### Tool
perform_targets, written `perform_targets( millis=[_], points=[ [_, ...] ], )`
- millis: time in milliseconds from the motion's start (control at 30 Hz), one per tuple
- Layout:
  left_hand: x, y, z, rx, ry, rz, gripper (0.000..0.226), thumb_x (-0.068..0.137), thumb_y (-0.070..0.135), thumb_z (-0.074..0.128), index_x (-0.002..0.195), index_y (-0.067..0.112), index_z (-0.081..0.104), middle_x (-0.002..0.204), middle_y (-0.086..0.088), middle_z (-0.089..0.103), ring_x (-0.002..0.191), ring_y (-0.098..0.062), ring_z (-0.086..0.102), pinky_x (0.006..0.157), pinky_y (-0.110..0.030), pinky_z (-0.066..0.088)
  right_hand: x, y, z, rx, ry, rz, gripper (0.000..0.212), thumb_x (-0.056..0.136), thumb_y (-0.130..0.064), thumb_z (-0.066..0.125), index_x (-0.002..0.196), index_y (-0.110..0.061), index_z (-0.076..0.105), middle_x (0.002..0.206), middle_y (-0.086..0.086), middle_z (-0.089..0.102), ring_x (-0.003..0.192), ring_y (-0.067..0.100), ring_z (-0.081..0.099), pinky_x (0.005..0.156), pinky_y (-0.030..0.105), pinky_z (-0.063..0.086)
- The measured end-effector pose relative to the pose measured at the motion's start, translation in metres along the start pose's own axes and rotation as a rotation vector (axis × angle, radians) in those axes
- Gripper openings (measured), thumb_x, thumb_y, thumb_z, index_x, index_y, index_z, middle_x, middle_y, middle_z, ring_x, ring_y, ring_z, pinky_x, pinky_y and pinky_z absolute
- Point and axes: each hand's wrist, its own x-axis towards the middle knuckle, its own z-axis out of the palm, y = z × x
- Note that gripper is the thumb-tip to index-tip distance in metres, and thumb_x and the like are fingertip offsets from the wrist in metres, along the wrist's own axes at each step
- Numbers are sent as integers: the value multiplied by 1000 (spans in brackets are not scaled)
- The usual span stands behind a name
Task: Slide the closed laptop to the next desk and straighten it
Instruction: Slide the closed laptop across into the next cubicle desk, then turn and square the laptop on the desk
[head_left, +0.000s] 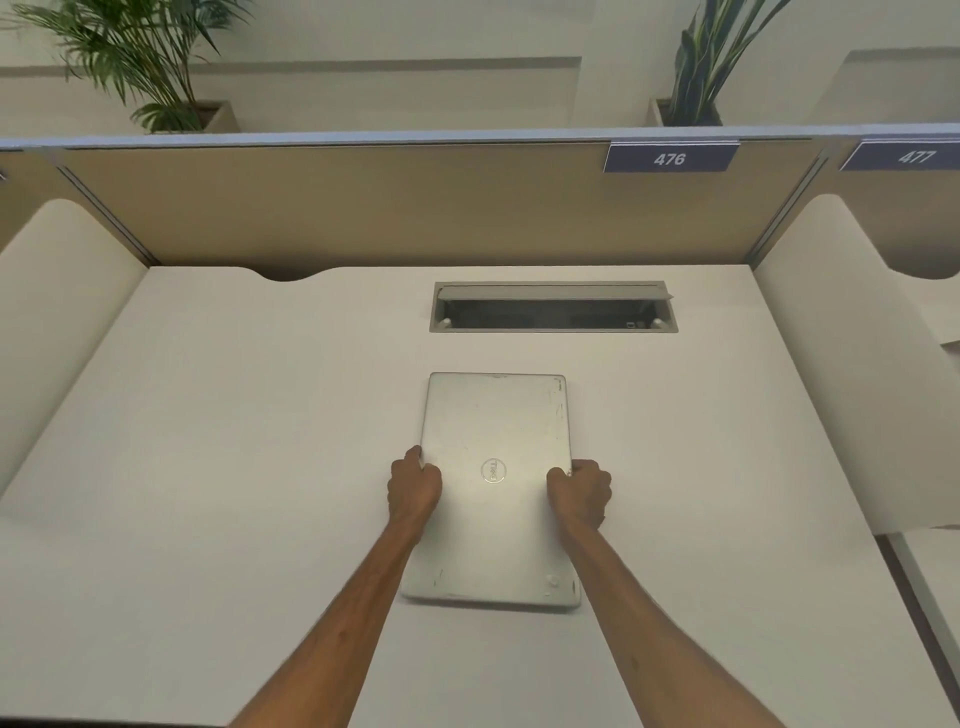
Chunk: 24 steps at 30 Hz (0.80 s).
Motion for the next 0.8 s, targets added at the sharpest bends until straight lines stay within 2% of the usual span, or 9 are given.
perform_targets(
  millis=[100, 167, 267, 400, 533, 600, 667, 800],
  points=[
    [-1, -3, -6, 51, -24, 45, 58, 103, 9, 39, 160, -2, 43, 165, -26, 45, 151, -49, 46, 125, -60, 40, -8, 1, 0, -8, 12, -9, 45, 95, -13, 60, 140, -9, 63, 145, 10, 53, 138, 34, 53, 111, 49, 44],
    [-2, -5, -10, 84, -40, 85, 62, 107, 14, 43, 168, 10, 39, 171, -16, 40, 157, -41, 43, 129, -53, 38, -16, 3, 1, 5, 20, 0, 49, 95, -12, 60, 144, -9, 60, 149, 10, 51, 142, 34, 49, 114, 50, 40],
    [1, -1, -16, 117, -19, 170, 65, 108, 17, 48, 171, 12, 33, 172, -15, 40, 157, -37, 44, 129, -50, 38, -30, 7, 2, 26, 71, 35, 55, 96, -14, 62, 150, -8, 55, 154, 11, 48, 146, 34, 45, 115, 52, 37],
    [8, 19, -21, 113, 62, 289, 68, 105, 17, 56, 169, 12, 35, 166, -14, 46, 153, -36, 46, 126, -50, 41, -59, 12, 15, 106, 187, 76, 47, 95, -12, 65, 141, -12, 54, 146, 10, 49, 143, 35, 47, 111, 52, 38],
    [20, 45, -25, 230, -84, 466, 71, 102, 28, 69, 166, 17, 41, 168, -10, 41, 160, -32, 36, 129, -51, 37, -89, 3, 39, 361, 179, 277, 43, 92, -7, 65, 134, -12, 54, 149, 14, 48, 143, 37, 47, 115, 55, 41],
    [29, 55, -25, 333, -171, 543, 73, 102, 31, 70, 167, 19, 40, 172, -6, 37, 163, -29, 31, 130, -51, 34, -101, 2, 46, 459, 179, 398, 47, 93, -7, 64, 138, -9, 52, 154, 16, 45, 142, 39, 48, 105, 50, 44],
    [38, 66, -25, 441, -228, 579, 76, 102, 32, 69, 169, 19, 35, 176, -4, 33, 166, -27, 26, 131, -50, 33, -107, 5, 46, 484, 221, 455, 51, 93, -8, 65, 141, -7, 50, 156, 18, 42, 140, 40, 50, 93, 44, 41],
    [59, 88, -28, 608, -262, 646, 87, 104, 31, 65, 175, 17, 18, 179, -7, 24, 170, -27, 17, 133, -50, 29, -106, 24, 31, 517, 369, 596, 54, 91, -2, 65, 142, -1, 48, 157, 24, 40, 142, 44, 46, 96, 51, 41]
  ],
)
